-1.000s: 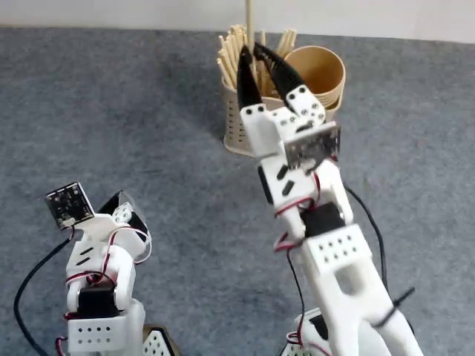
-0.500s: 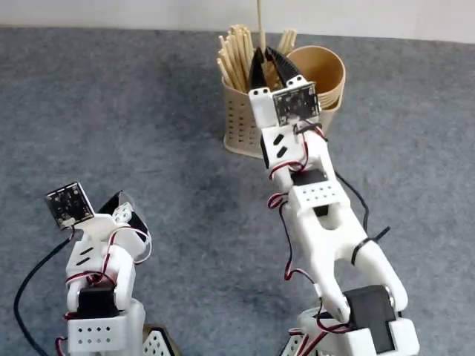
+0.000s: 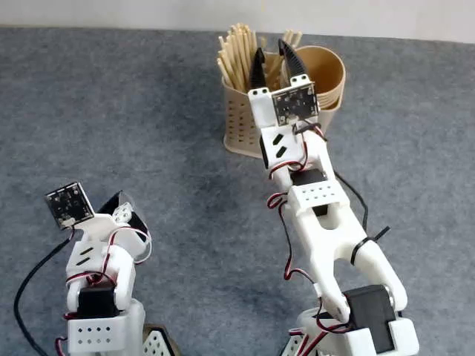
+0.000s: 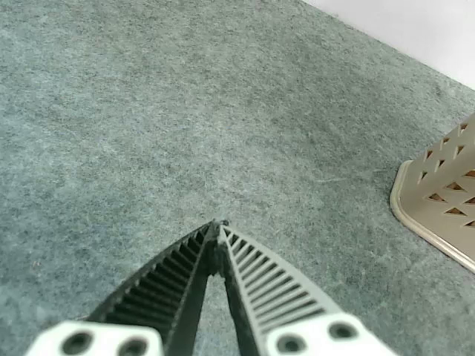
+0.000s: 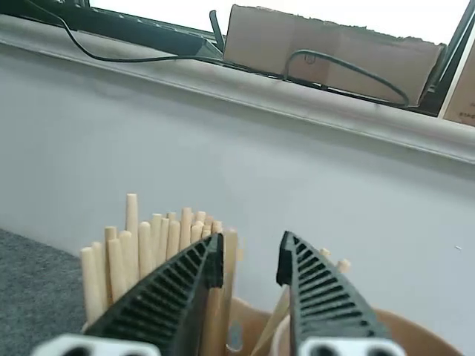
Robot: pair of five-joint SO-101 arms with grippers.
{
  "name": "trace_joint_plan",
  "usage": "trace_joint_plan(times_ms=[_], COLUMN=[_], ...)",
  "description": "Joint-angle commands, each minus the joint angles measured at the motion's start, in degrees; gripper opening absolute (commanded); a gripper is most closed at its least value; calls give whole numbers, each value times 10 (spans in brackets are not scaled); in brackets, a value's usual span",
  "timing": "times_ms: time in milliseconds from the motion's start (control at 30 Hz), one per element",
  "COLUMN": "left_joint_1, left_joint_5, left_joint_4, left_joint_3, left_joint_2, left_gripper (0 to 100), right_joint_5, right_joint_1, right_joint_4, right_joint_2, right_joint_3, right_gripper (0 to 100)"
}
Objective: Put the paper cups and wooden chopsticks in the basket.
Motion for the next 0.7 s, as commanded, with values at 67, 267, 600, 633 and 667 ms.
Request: trace_joint_plan(times_ms=[67, 267, 600, 633, 667], left_joint_1=[5, 5, 5, 5, 5], left_joint_5=[-3, -3, -3, -3, -3], left_joint_4=[1, 1, 0, 0, 0], left_joint_3=[13, 13, 13, 13, 13], left_joint_2=[-6, -6, -6, -6, -6], left_gripper=[5, 5, 5, 5, 5], right_joint_5=[-7, -7, -7, -7, -7], right_joint_1=[2, -7, -5, -5, -5], right_joint_4=[61, 141, 250, 264, 279], right_joint_2=[-118, -254, -469, -488, -509], right_joint_3=[28, 117, 292, 308, 323], right_gripper=[35, 5, 5, 5, 5])
